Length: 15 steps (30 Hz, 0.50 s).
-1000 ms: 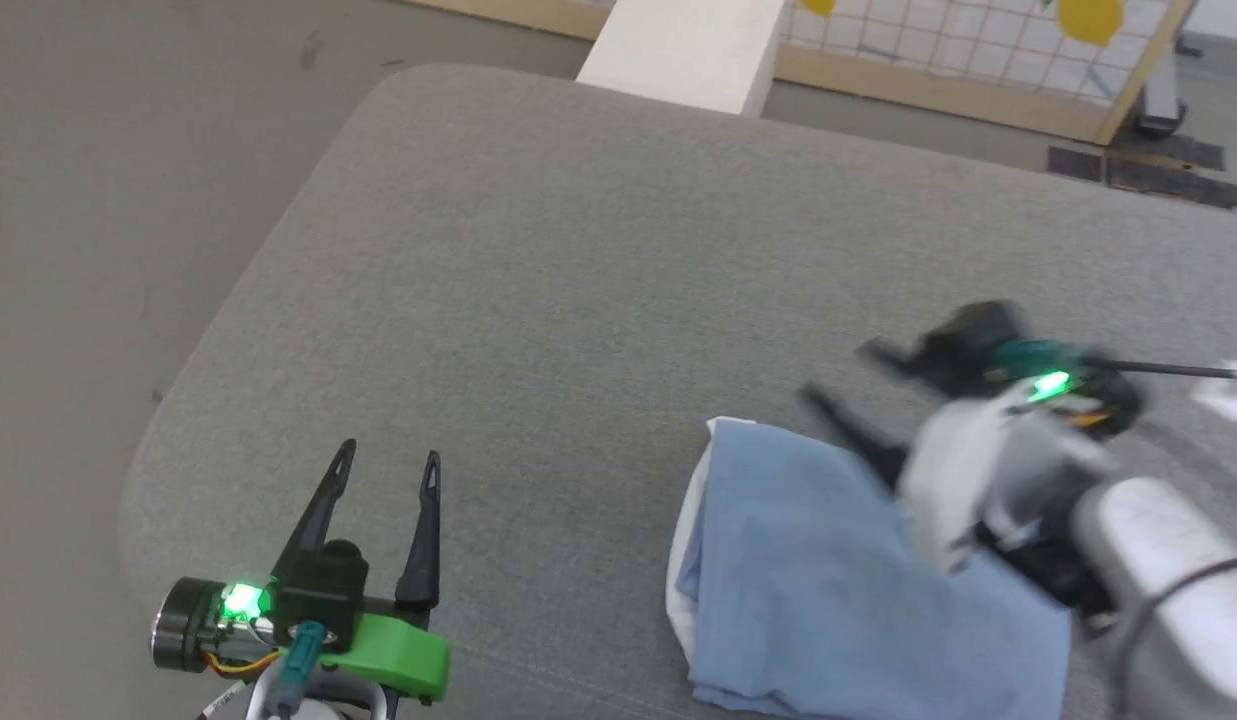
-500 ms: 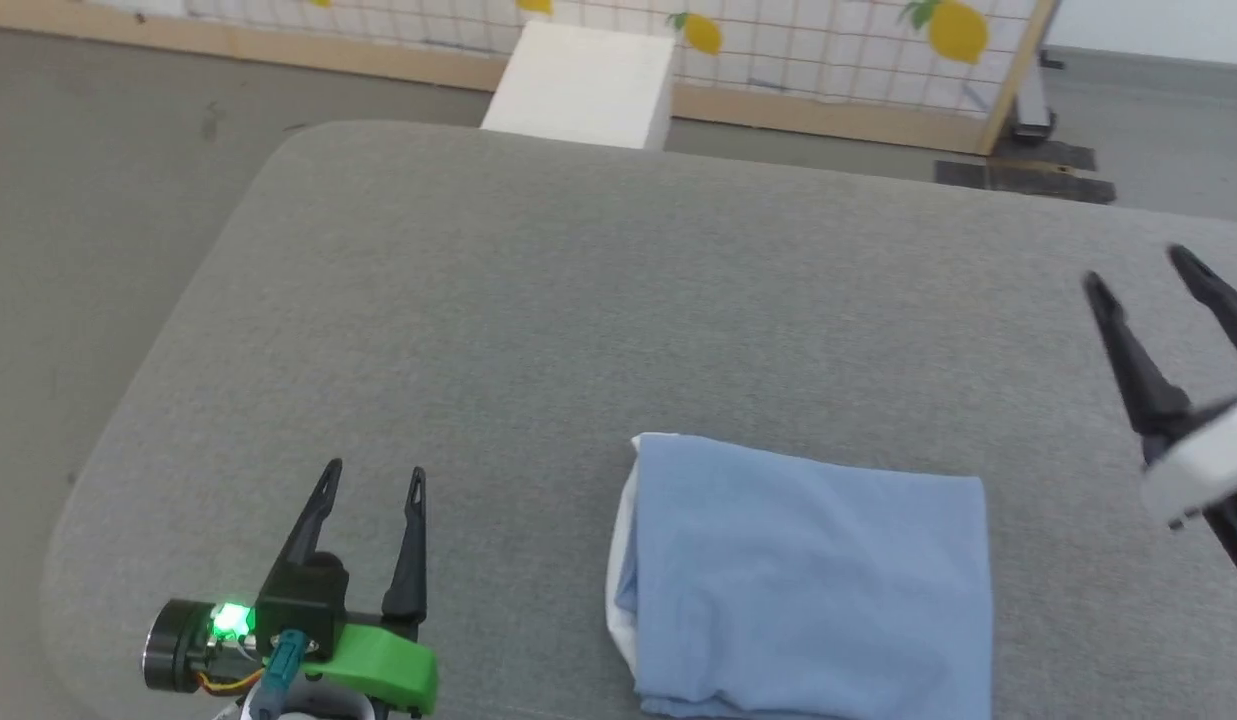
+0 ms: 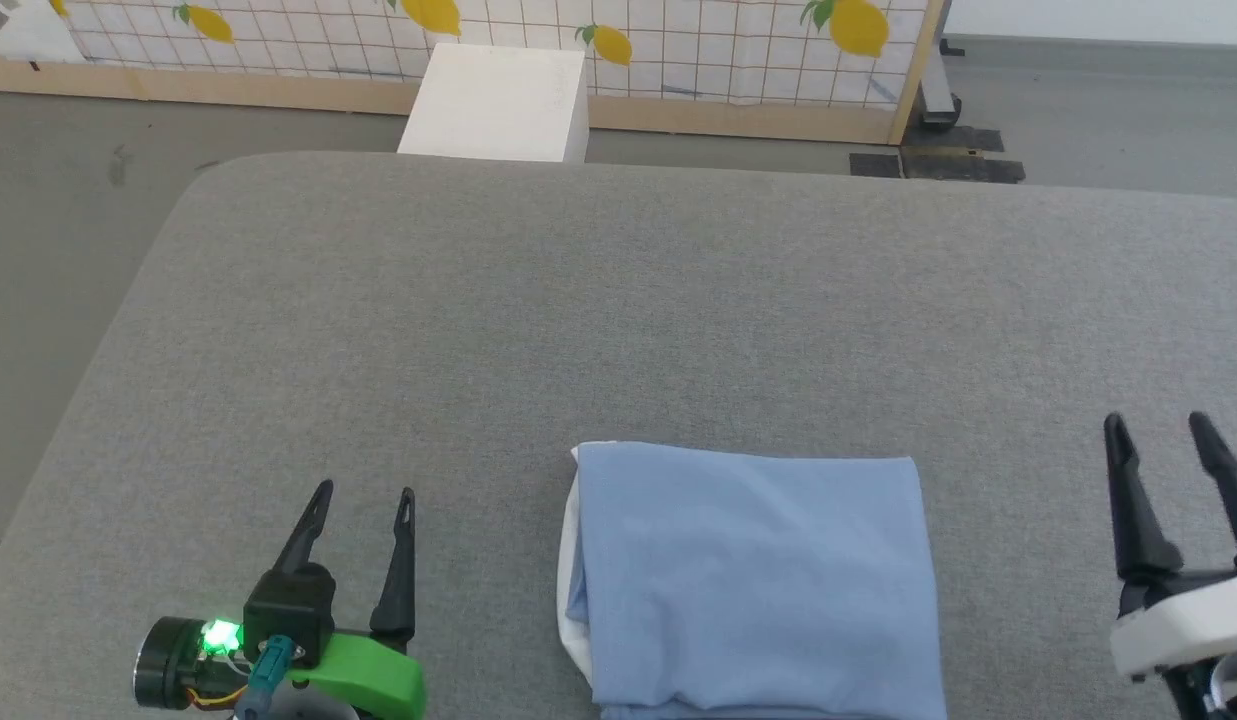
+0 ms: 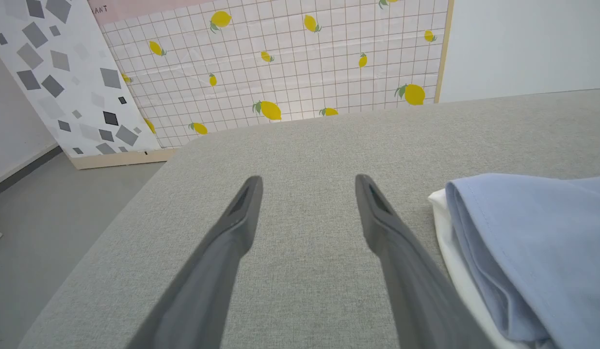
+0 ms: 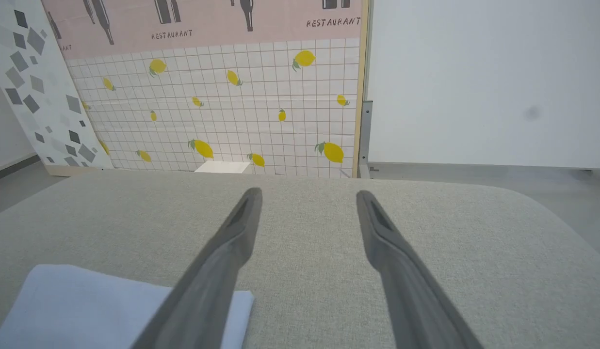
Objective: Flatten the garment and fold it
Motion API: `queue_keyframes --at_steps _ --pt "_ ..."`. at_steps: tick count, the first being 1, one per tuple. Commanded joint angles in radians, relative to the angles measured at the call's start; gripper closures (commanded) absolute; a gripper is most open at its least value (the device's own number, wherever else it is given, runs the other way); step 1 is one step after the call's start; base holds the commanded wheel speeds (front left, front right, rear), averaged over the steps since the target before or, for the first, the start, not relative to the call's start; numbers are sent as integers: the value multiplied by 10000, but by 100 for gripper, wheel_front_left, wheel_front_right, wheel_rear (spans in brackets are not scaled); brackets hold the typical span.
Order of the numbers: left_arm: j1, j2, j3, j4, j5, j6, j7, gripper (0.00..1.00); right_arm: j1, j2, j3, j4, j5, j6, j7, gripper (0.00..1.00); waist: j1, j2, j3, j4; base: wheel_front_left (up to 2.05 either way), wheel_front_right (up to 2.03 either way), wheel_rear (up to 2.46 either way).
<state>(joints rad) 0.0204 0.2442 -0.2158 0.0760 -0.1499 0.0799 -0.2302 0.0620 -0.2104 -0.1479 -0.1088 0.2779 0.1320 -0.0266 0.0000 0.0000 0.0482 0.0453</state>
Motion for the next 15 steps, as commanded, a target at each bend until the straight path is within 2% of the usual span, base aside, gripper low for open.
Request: queue_keyframes --at_steps 1,7,15 --pt "133 86 -21 16 -6 -60 7 0 239 198 -41 -133 -166 -13 -11 0 0 0 20 -59 0 0 0" --pt "147 207 -162 -46 128 -70 -44 0 835 741 -29 -365 -465 -13 21 0 0 0 38 -170 0 0 0" --pt "22 202 -339 -96 197 -80 -132 0 962 548 308 -423 -441 -13 440 0 0 0 180 -177 0 0 0"
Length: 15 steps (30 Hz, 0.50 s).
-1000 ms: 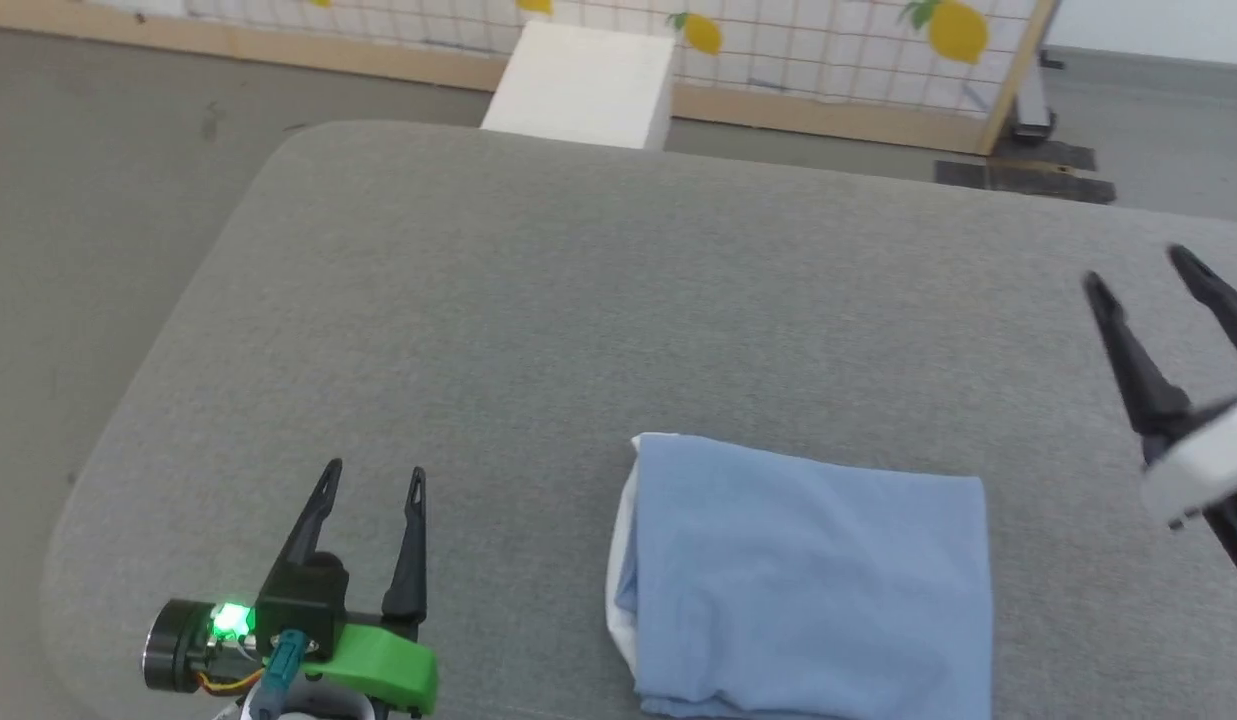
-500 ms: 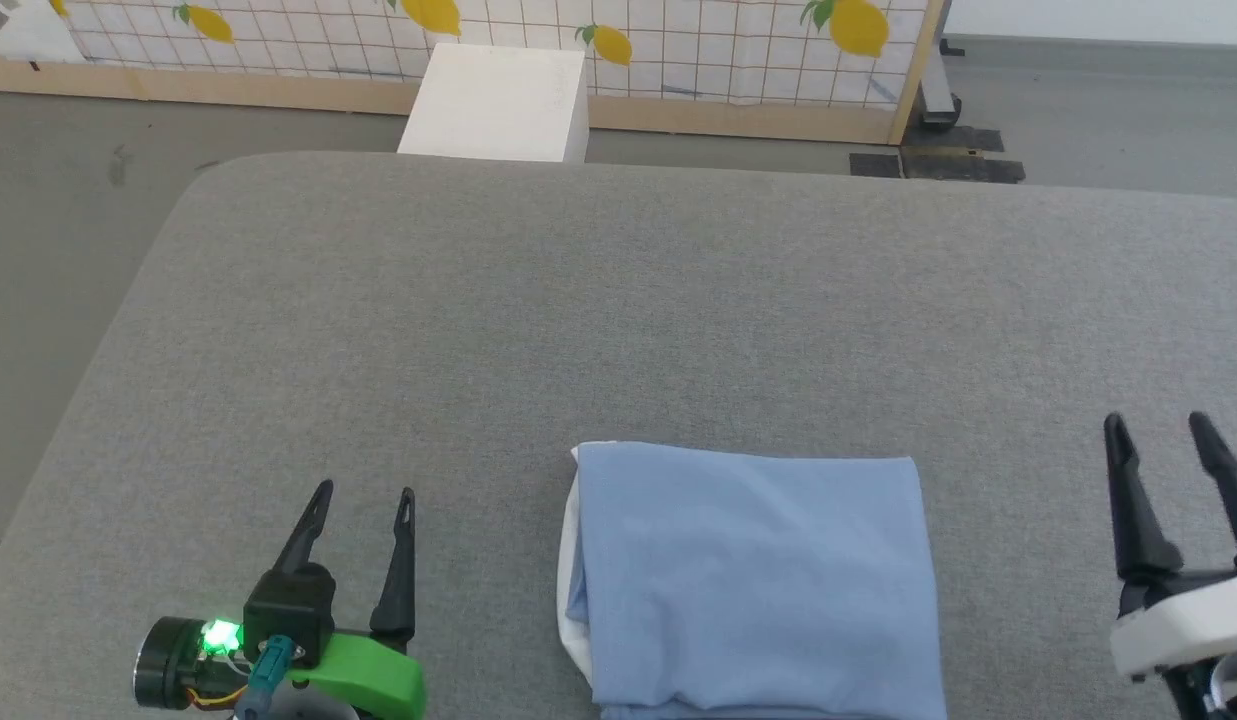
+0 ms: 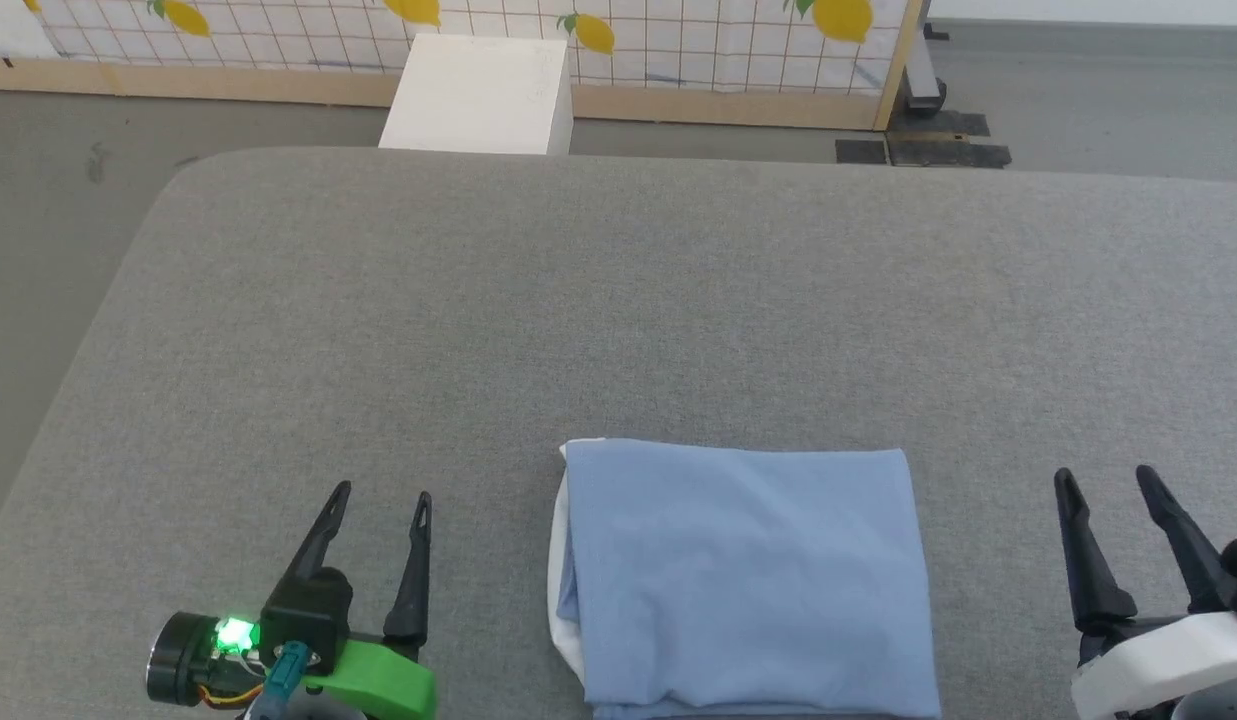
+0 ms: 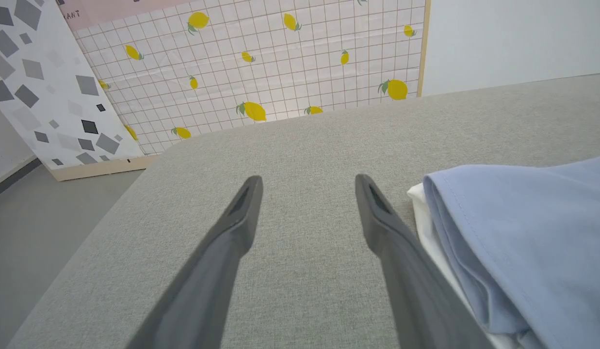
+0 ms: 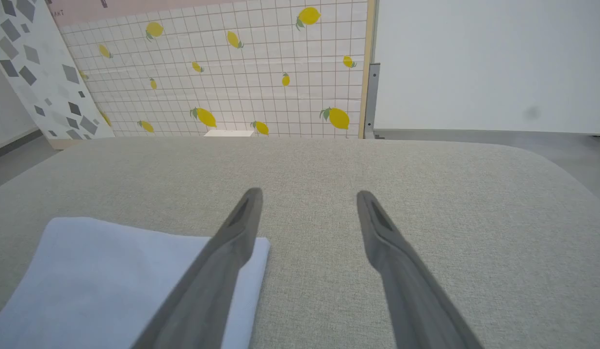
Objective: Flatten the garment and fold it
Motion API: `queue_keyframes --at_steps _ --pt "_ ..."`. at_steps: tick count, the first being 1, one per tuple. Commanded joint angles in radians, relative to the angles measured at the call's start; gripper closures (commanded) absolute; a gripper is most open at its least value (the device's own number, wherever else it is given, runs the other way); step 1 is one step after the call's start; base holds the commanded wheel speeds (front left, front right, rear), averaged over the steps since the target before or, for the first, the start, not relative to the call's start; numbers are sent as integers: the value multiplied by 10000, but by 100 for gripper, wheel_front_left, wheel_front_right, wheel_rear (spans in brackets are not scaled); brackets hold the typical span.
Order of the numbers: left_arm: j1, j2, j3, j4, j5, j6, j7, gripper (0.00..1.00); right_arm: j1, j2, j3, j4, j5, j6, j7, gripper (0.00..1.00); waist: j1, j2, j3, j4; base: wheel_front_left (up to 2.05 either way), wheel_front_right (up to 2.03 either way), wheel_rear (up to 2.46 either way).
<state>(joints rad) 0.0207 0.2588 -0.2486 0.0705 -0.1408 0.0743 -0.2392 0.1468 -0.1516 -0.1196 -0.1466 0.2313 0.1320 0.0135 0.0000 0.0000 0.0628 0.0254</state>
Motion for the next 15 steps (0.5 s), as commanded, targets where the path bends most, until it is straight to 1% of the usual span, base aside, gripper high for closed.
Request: queue_keyframes --at_steps 1,2,6,10,13,15 --pt "-9 46 -33 -53 109 -24 -50 0 124 -143 110 -28 157 -13 230 0 0 0 88 44 0 0 0" --pt "-26 42 -48 -59 113 -24 -55 0 122 -226 189 -20 257 -13 370 0 0 0 126 58 0 0 0" --pt "-104 20 -142 -92 128 -20 -50 0 -1 -785 731 131 1652 -13 2022 0 0 0 421 172 0 0 0" --pt "-189 0 -179 -73 102 6 -19 0 -268 -1433 1097 383 3371 -13 4262 0 0 0 787 326 0 0 0" --pt "-301 24 -251 -68 140 -14 -24 0 -588 -1527 1036 669 4985 -13 5860 0 0 0 1062 489 0 0 0" --pt "-388 43 -291 -42 157 -31 -1 0 -845 -1581 930 894 5575 -13 6637 0 0 0 1222 622 0 0 0"
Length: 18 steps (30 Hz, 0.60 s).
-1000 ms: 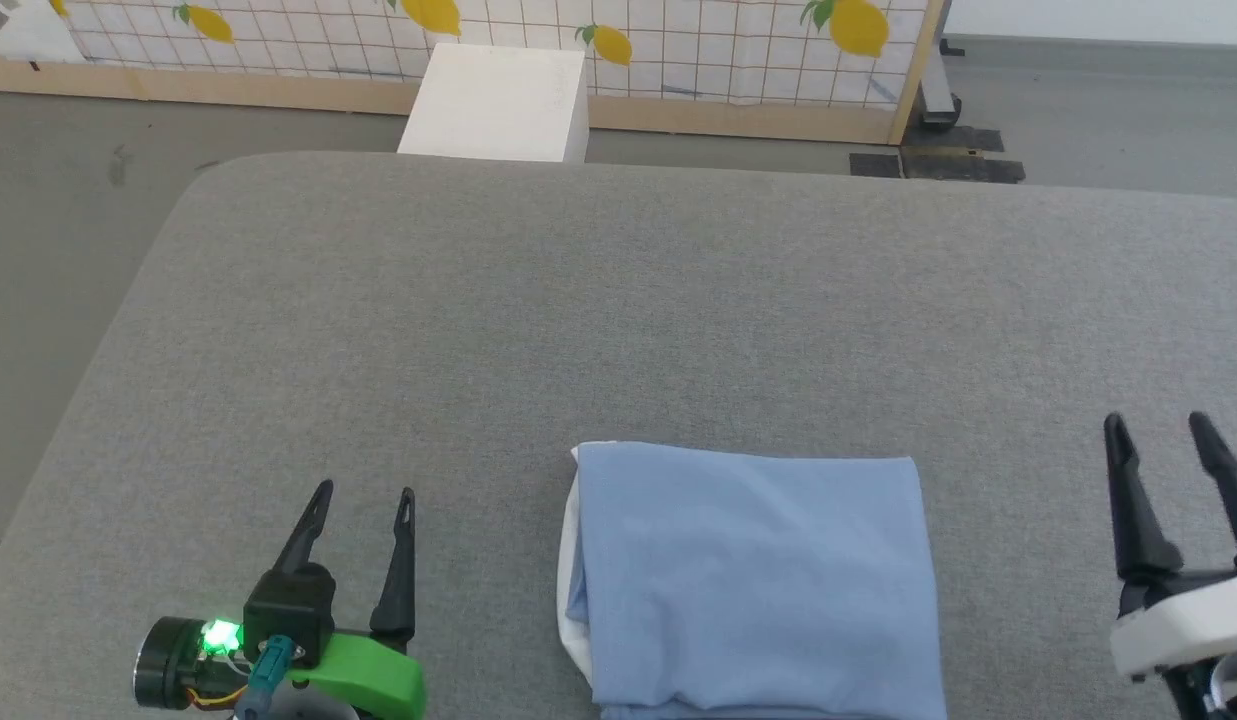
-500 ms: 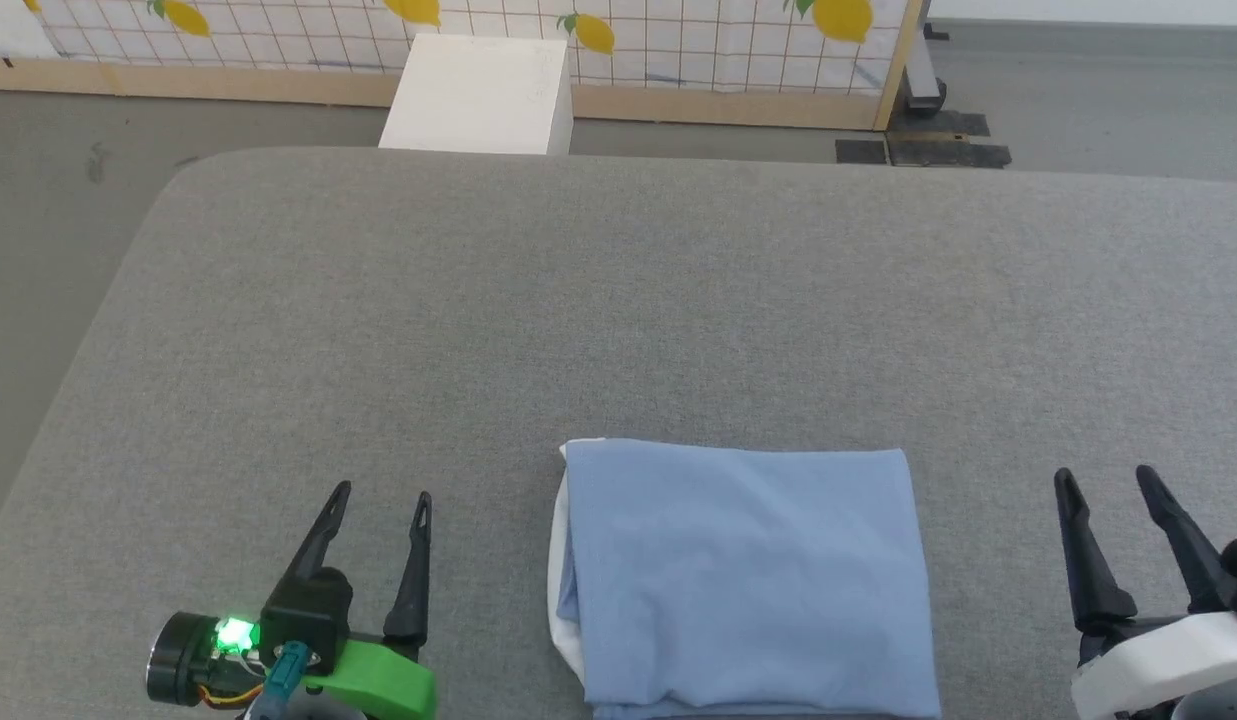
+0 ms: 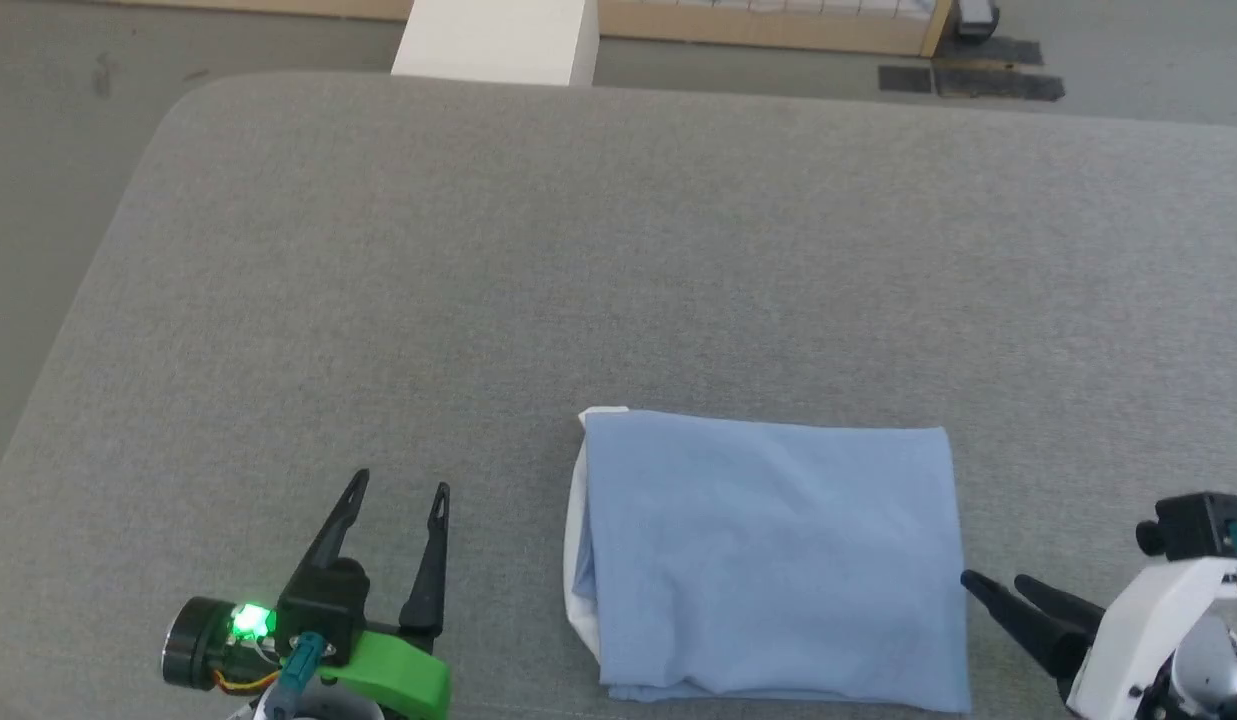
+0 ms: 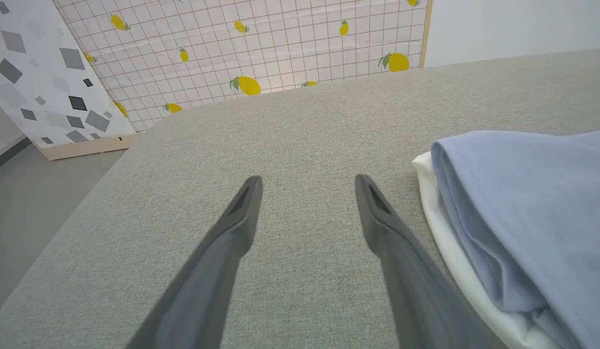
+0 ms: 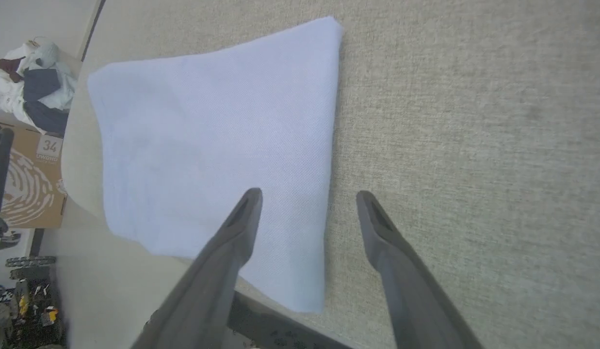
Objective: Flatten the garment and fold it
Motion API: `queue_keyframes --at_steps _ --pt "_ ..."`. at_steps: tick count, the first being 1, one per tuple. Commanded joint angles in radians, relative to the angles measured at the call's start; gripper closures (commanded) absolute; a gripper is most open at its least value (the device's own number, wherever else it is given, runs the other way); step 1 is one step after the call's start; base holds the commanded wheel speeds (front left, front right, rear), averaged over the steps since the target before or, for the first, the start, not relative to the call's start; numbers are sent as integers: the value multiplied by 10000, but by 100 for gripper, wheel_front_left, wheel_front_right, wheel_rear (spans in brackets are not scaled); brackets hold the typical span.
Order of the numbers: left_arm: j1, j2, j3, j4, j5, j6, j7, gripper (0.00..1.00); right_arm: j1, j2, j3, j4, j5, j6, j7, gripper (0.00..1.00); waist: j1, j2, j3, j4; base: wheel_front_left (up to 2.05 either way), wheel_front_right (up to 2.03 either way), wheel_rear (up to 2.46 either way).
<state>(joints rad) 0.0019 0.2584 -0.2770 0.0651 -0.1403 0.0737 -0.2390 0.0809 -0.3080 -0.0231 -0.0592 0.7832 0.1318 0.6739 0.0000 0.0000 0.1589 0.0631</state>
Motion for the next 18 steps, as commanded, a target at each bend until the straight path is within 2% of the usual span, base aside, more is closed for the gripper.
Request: queue_keyframes --at_steps 1,4,10,17,18 --pt "-247 55 -16 14 156 -28 8 0 -324 -13 -98 112 239 -11 250 0 0 0 344 306 0 0 0" --pt "-426 70 -60 37 180 -36 31 0 -739 107 -301 595 574 -11 877 0 0 0 571 527 0 0 0" --pt "-610 87 -118 97 202 -7 11 0 -1237 338 -151 1449 380 -11 1535 0 0 0 853 839 0 0 0" --pt "-746 65 -235 171 214 10 -12 0 -1517 629 432 1883 275 -11 1606 0 0 0 990 1040 0 0 0" --pt "-758 58 -256 184 217 17 -16 0 -1550 662 494 1966 235 -11 1566 13 0 0 993 1055 0 0 0"
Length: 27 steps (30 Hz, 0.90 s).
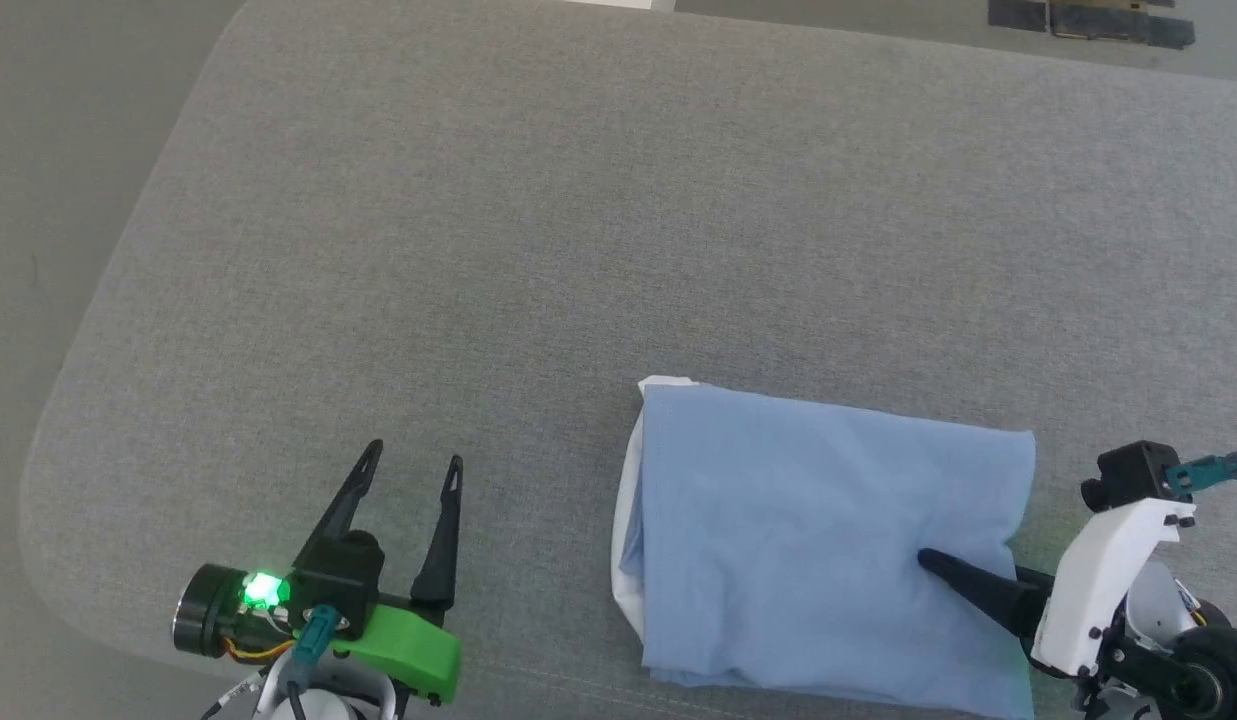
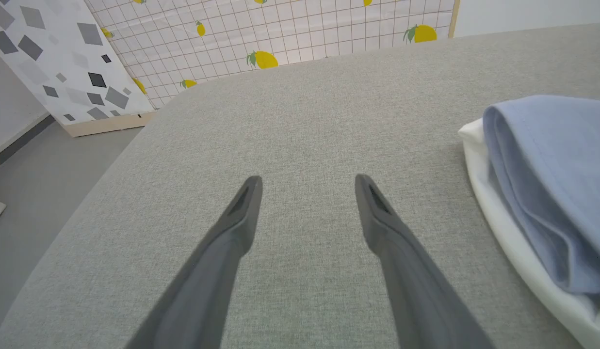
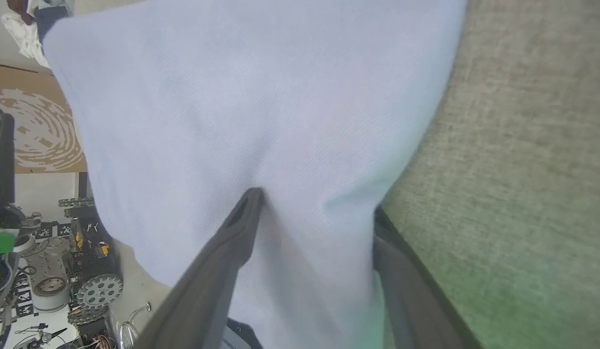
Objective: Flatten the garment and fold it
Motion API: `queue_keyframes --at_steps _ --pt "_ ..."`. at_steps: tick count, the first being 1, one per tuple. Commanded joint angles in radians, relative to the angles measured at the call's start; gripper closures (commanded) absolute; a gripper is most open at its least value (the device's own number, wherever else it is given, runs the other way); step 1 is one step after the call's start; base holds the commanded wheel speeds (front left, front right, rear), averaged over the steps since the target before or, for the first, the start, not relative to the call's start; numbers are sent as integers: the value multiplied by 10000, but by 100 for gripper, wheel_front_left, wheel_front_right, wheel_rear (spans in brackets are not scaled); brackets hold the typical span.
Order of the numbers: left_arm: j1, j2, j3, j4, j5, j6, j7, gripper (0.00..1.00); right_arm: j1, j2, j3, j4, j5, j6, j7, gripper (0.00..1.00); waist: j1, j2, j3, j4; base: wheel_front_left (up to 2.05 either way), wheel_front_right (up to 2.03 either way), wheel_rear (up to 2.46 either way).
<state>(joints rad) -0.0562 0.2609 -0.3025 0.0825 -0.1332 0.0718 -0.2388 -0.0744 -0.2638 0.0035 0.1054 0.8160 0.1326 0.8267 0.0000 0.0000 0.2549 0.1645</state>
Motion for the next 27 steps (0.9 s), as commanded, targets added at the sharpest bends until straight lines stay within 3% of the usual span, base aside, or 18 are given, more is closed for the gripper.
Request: queue_keyframes --at_steps 1,2,7,12,16,21,27 --pt "-184 25 -18 20 147 44 -20 0 -22 226 284 393 -139 -19 10 70 0 0 29 50 0 0 0" --pt "-190 16 -35 35 142 53 -21 0 -56 201 396 446 -218 -19 -21 100 0 0 23 54 0 0 0" --pt "-185 -2 -93 135 99 78 -21 0 -194 37 610 550 -454 -19 -458 100 0 0 -125 11 0 0 0" --pt "-118 7 -120 186 17 94 -24 0 -556 -746 1061 99 -1057 -19 -1081 100 0 0 -401 -269 0 0 0" --pt "-18 8 -221 148 -65 23 9 0 -1163 -2160 2064 -591 -2410 -19 -1619 100 0 0 -507 -813 0 0 0" --pt "38 -39 -418 -127 -127 -77 64 0 -2607 -4081 3757 -1339 -3887 -19 -1965 100 0 0 -127 -2010 0 0 0" --pt "-307 -167 -775 -418 -93 -280 221 0 -4231 -5874 5025 -1435 -4616 -19 -2386 100 0 0 688 -3292 0 0 0"
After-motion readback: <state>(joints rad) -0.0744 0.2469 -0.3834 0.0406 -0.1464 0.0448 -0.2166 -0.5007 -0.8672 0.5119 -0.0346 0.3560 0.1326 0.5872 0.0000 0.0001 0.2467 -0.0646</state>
